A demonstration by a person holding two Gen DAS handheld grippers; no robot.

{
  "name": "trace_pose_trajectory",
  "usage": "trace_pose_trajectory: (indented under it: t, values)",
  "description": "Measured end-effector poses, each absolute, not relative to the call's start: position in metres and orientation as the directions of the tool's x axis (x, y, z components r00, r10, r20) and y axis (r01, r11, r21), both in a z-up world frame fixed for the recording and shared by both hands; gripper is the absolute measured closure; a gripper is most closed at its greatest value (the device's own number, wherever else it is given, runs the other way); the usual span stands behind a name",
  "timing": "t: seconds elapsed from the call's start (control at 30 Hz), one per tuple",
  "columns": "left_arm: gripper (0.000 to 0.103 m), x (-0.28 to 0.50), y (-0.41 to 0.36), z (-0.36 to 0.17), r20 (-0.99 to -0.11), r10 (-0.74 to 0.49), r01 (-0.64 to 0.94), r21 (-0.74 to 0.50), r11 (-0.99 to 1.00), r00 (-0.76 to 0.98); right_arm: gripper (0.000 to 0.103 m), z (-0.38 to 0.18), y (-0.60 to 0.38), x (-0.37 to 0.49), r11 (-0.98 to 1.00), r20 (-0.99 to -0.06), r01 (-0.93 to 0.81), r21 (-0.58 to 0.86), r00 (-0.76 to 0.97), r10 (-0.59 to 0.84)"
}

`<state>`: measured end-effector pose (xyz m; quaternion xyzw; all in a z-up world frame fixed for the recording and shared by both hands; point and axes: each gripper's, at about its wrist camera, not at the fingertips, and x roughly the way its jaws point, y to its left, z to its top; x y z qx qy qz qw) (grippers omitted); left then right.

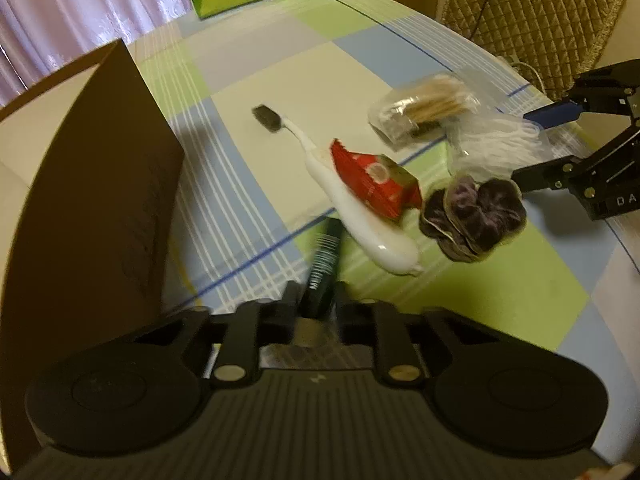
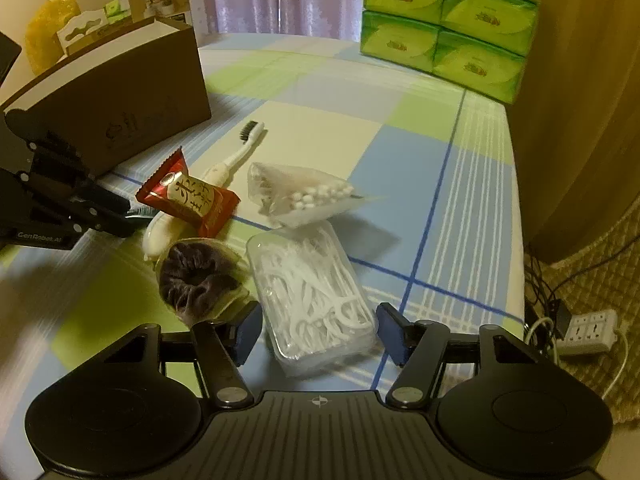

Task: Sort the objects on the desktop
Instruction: 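Grasp the green lip gel tube with the left tool while the right tool grasps the floss case, then carry the lip gel tube and floss case over the cardboard box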

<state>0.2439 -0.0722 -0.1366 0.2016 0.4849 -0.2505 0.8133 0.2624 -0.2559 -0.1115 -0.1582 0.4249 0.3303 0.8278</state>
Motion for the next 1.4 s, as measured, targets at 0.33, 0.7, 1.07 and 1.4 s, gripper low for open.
trace_pose_trajectory:
  t: [0.33, 0.7, 1.07, 1.4]
  values:
    - [0.091, 0.206, -0.041, -0.134, -0.912, -0.183, 0.499, 0.026, 0.866, 0.366, 0.045, -0.106, -0.27, 0.235, 0.768, -0.825, -0.639, 0.04, 0.412, 0.386]
    - [0.082, 0.201, -0.033, -0.132, -0.924, -0.157, 0.434, 0.012, 0.901, 0.35, 0.032, -0.111, -0.256, 0.239, 0.743, -0.84, -0.67, -0.001, 0.403, 0.362]
    - [0.09, 0.2, -0.033, -0.132, -0.929, -0.161, 0.426, -0.003, 0.905, 0.334, 0.049, -0.118, -0.247, 0.239, 0.761, -0.854, -0.649, 0.003, 0.394, 0.34]
    - [0.09, 0.174, -0.033, -0.129, -0.935, -0.161, 0.433, -0.008, 0.902, 0.317, 0.049, -0.109, -0.247, 0.207, 0.783, -0.891, -0.622, 0.018, 0.345, 0.294]
